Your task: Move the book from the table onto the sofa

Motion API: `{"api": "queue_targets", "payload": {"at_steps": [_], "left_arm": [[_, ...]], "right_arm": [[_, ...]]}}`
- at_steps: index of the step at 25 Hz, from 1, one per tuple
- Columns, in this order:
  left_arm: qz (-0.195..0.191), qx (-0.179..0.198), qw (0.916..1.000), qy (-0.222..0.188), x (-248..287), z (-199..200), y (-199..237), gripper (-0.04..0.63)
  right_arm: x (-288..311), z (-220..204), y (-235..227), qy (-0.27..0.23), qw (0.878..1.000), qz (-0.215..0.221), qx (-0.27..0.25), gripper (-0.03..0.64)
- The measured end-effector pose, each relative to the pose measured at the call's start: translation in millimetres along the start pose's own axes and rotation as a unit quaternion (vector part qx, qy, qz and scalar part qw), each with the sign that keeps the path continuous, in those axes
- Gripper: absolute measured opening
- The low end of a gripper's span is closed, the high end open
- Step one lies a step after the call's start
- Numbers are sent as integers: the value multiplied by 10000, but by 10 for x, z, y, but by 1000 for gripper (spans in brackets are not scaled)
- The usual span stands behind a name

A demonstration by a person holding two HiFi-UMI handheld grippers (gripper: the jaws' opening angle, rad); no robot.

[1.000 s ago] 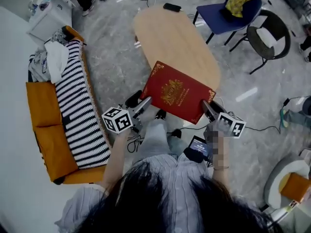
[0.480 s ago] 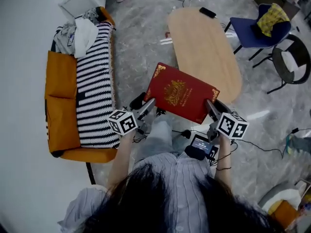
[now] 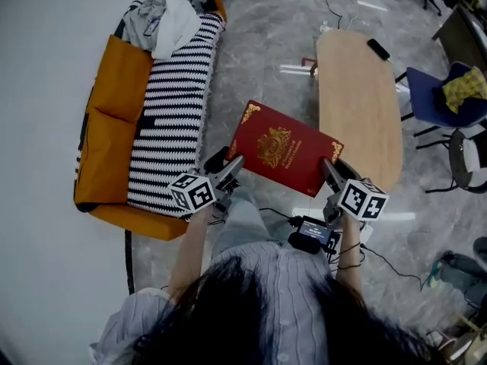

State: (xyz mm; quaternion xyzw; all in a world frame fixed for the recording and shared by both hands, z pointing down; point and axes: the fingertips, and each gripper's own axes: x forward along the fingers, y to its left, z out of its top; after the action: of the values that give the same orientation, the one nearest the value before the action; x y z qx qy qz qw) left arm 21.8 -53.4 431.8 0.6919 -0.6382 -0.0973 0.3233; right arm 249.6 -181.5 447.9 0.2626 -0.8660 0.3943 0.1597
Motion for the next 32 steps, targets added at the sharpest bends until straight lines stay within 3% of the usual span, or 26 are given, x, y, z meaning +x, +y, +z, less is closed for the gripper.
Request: {"api": "queue_targets", "payload": {"at_steps": [5,10,19,26,32], "left_arm": [[143,-245,9994,-215,-452,648,1146,285],[373,-270,9981,-414,-612,828,1519,275],[955,-604,9883,-1025,-1492,1383,2814,258],[1481,-892,9714,-1631,-2140,1440,3248,258],[2042,-1255,9473,-2127,-2605,1216,3375,258]], "right_arm": [[1111,54,931,297,9993,-2,-217,173],[1597,99,1205,557,9973,219,-418,172],[3022,27,2551,1110,9852,657,-1130,170],[3518,-192,3238,1588,9676,1021,-1679,170],[3850,-411,3660,2075,9435,1432,-2148,170]]}}
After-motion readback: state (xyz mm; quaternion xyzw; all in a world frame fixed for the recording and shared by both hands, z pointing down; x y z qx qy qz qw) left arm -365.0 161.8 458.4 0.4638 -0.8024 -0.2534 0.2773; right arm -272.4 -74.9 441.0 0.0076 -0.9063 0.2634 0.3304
